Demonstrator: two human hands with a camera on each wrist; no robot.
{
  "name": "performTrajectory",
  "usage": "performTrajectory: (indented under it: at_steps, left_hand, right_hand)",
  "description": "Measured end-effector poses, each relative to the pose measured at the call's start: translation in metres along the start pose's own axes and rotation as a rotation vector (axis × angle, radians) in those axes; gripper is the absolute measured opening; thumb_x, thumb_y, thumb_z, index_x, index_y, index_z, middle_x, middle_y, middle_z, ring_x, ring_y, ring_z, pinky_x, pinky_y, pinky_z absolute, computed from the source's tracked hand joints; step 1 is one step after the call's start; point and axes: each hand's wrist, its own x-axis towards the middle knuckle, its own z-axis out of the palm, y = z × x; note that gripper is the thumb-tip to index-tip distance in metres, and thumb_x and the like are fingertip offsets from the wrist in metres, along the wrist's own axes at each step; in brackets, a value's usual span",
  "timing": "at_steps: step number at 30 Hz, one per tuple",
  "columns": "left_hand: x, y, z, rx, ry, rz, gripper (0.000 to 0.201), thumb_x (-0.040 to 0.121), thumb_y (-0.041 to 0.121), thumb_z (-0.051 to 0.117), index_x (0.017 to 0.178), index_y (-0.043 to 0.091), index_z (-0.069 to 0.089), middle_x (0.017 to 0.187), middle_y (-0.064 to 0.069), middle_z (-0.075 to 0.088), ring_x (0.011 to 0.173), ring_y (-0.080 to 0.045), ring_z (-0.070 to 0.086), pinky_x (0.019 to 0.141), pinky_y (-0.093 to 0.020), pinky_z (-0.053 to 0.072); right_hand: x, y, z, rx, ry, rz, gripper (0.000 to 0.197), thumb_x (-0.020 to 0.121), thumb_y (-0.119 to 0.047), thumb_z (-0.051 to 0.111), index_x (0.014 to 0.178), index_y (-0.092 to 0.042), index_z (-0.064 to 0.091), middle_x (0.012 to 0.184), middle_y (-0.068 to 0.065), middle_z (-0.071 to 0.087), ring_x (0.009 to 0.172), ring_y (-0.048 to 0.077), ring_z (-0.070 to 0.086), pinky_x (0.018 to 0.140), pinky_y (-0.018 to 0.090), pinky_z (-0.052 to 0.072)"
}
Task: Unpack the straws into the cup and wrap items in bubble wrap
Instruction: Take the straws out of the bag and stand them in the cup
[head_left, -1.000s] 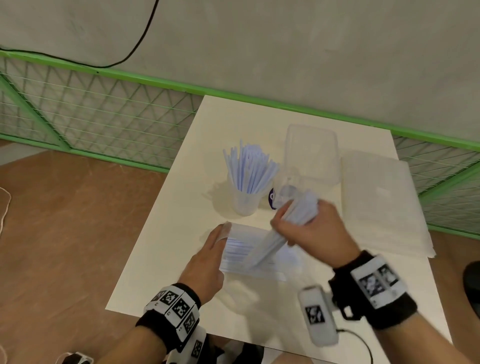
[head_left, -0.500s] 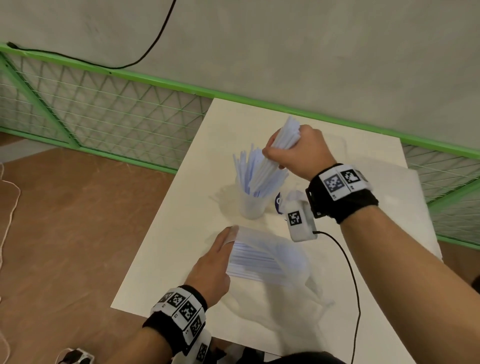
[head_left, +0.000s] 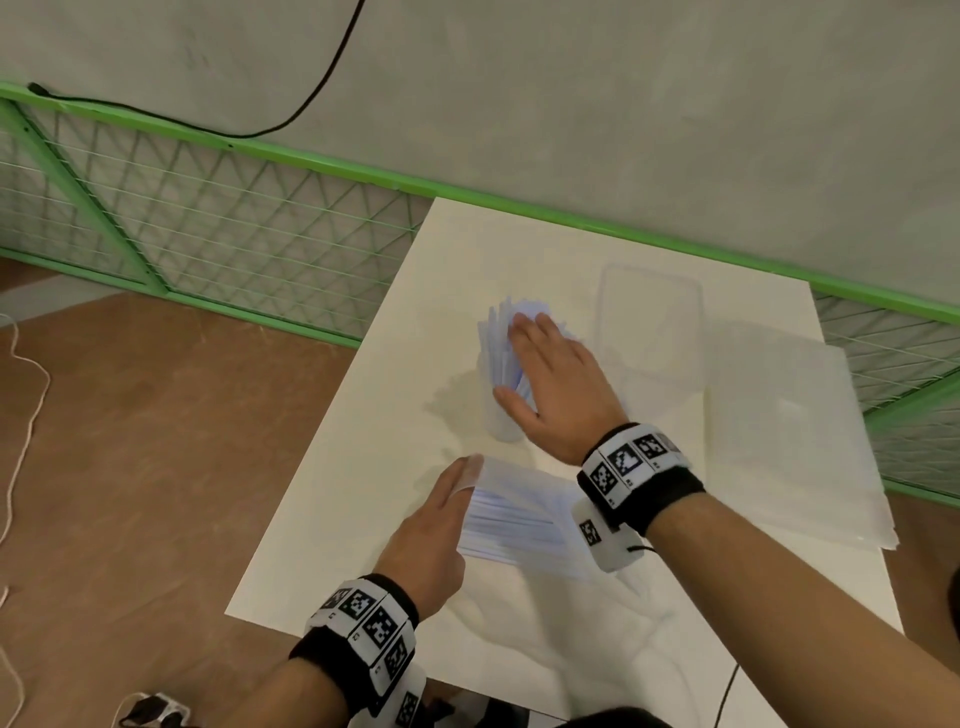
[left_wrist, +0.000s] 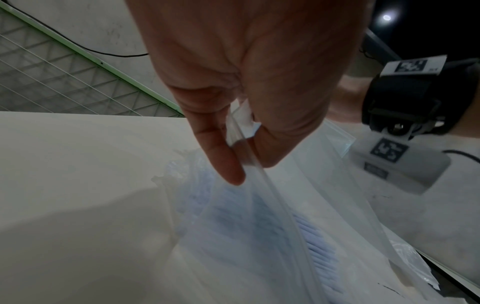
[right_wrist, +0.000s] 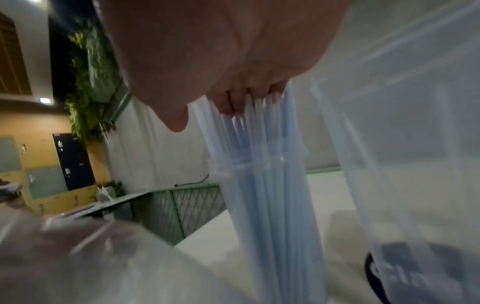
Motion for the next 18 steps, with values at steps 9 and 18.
performTrajectory:
  at_steps: [9, 18]
  left_hand:
    - [-0.005, 0.004, -0.003, -0.009, -0.001, -0.009, 0.099, 0.079, -0.012, 0.043, 0.155, 0.037, 0.003, 0.161, 0.024, -0.003, 0.112, -0.021, 0.058, 0.089, -0.031, 0.05]
    - [-0.006, 0.004, -0.005, 0.007, -0.008, -0.026, 0.101, 0.079, -0.012, 0.043, 0.155, 0.038, 0.0, 0.161, 0.023, -0.005, 0.109, -0.023, 0.059, 0.089, -0.032, 0.051]
  right_hand:
    - [0.008, -0.02, 0.0, 0.065, 0.237, -0.042, 0.07, 0.098, -0.042, 0.04, 0.155, -0.013, 0.012, 0.163, -0.001, 0.004, 0.151, 0.018, 0.003, 0.12, 0.038, 0.011]
    - [0.025, -0.026, 0.006, -0.04, 0.151, 0.029, 0.068, 0.099, -0.051, 0.029, 0.155, -0.016, 0.015, 0.163, -0.003, 0.012, 0.151, 0.017, 0.004, 0.119, 0.04, 0.003]
